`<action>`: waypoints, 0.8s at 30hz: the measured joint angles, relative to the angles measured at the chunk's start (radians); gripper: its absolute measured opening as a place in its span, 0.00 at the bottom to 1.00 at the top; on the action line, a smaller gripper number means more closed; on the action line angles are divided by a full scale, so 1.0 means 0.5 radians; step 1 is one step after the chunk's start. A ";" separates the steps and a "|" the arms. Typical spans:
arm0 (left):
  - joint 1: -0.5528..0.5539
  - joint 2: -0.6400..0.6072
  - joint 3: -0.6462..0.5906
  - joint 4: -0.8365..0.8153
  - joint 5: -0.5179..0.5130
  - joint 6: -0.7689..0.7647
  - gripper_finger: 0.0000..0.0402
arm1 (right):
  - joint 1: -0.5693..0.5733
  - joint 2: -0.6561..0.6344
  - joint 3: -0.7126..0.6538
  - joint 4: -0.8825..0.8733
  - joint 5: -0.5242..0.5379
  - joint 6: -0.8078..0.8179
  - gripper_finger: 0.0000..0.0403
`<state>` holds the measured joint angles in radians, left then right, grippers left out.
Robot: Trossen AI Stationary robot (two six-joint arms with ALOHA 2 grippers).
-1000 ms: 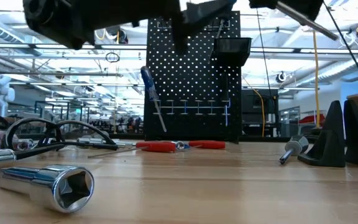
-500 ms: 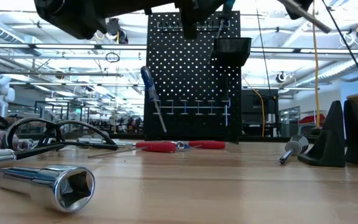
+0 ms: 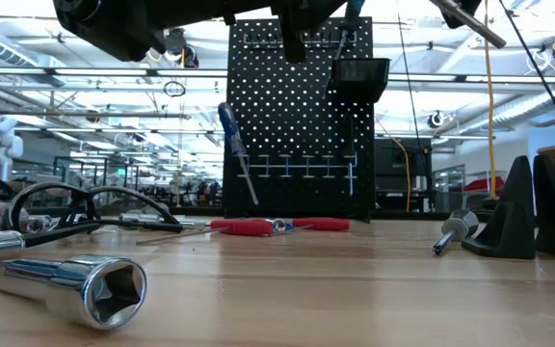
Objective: Hang tools onto peg board
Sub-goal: Hang the hex screwdriver onto the peg board
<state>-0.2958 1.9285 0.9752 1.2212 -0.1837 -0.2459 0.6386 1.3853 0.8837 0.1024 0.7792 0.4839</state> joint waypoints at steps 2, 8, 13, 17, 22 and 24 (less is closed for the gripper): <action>0.000 0.000 0.000 0.000 0.001 0.000 0.44 | 0.000 0.000 0.000 0.001 0.002 0.002 0.27; 0.000 0.000 -0.002 0.001 0.001 0.048 0.33 | 0.000 0.000 0.000 0.000 0.013 0.005 0.27; 0.000 0.000 -0.002 0.001 0.001 0.049 0.33 | 0.000 0.000 0.000 0.001 0.011 0.005 0.27; -0.002 0.000 -0.002 0.000 0.002 0.047 0.33 | -0.001 0.000 0.000 0.000 -0.001 0.001 0.34; 0.000 0.000 -0.002 -0.019 0.000 0.046 0.33 | 0.000 -0.013 0.000 -0.012 0.007 0.011 0.60; 0.000 0.000 -0.002 -0.020 -0.004 0.040 0.33 | 0.000 -0.029 0.000 -0.051 0.016 0.053 0.66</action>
<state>-0.2958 1.9285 0.9741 1.2114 -0.1856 -0.2261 0.6388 1.3709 0.8837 0.0769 0.7869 0.5103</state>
